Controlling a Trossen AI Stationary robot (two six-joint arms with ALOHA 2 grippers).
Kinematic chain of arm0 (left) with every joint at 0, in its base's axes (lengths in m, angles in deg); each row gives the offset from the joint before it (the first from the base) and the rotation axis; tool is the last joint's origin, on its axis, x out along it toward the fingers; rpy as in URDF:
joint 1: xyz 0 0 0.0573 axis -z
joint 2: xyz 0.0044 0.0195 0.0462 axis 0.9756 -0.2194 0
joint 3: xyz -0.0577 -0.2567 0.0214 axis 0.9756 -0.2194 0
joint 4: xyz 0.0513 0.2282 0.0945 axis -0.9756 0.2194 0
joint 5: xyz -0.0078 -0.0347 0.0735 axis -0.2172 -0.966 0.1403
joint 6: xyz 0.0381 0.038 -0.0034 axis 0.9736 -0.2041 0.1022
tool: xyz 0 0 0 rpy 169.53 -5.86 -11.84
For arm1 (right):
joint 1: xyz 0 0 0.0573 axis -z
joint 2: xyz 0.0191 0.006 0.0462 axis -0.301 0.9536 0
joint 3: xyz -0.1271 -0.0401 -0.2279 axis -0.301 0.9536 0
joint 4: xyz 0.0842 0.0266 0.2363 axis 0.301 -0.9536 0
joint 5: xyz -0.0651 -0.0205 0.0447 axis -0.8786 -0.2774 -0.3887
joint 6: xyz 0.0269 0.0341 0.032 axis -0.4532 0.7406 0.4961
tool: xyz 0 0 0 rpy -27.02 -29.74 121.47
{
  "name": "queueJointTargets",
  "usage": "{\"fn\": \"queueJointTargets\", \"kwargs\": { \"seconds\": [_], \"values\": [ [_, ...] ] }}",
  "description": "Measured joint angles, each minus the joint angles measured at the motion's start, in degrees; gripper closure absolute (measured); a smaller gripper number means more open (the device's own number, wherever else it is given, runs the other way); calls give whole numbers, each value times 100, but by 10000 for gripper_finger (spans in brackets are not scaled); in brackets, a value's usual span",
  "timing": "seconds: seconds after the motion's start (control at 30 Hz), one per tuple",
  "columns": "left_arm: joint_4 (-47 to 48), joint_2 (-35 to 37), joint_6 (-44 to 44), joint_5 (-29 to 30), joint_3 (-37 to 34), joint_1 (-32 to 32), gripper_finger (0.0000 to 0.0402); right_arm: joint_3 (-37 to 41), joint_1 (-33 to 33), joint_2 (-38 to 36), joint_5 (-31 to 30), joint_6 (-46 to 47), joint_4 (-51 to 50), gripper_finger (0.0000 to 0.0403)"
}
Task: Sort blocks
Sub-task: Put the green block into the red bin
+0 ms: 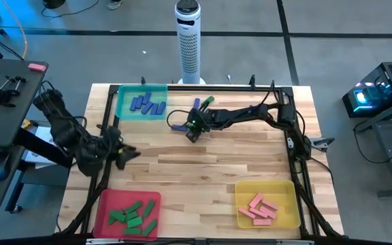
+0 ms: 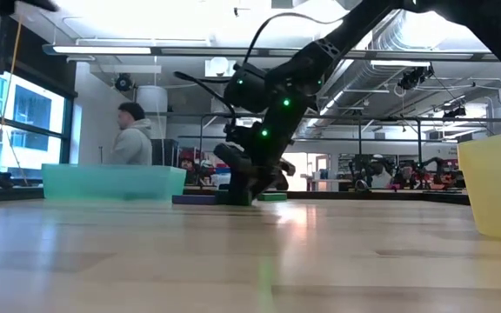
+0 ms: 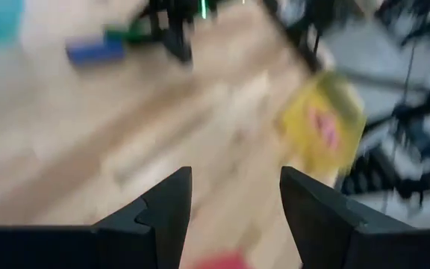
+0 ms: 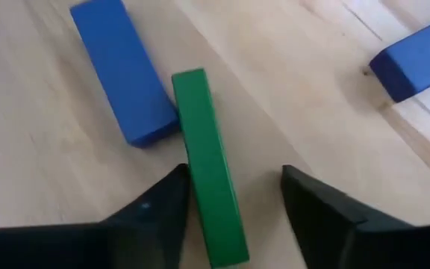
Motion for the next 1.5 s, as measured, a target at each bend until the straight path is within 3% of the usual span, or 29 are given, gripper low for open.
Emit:
{"fn": "queueJointTargets", "kwargs": {
  "seconds": [0.2,0.27,0.4,0.57,0.7,0.87,1.1,1.33,1.5],
  "values": [
    [-433,92,950,848,0,-404,213,17,-82,-270,341,-553,-773,367],
    [-703,55,1472,883,0,-520,213,68,-118,-546,488,-798,-1229,385],
    [-1196,-85,2546,887,0,-778,213,75,-170,-1372,722,-1465,-1485,366],
    [-1838,-278,3405,864,0,-1275,213,57,-148,-2291,1858,-2280,-1254,385],
    [-2635,-433,4289,847,2,-1835,209,51,-220,-2699,2531,-2121,-635,388],
    [-3670,-573,5338,367,2,-2497,174,52,-332,-2788,2791,-1522,363,381],
    [-4368,-696,5866,-543,2,-3179,131,48,-523,-2828,3027,-865,1742,385],
    [-5495,-906,6640,-1555,2,-3460,135,46,-691,-2830,3038,-640,2203,384],
    [-5866,-1097,6635,-1990,2,-3607,176,46,-727,-2830,3027,-612,2223,383]
  ]
}}
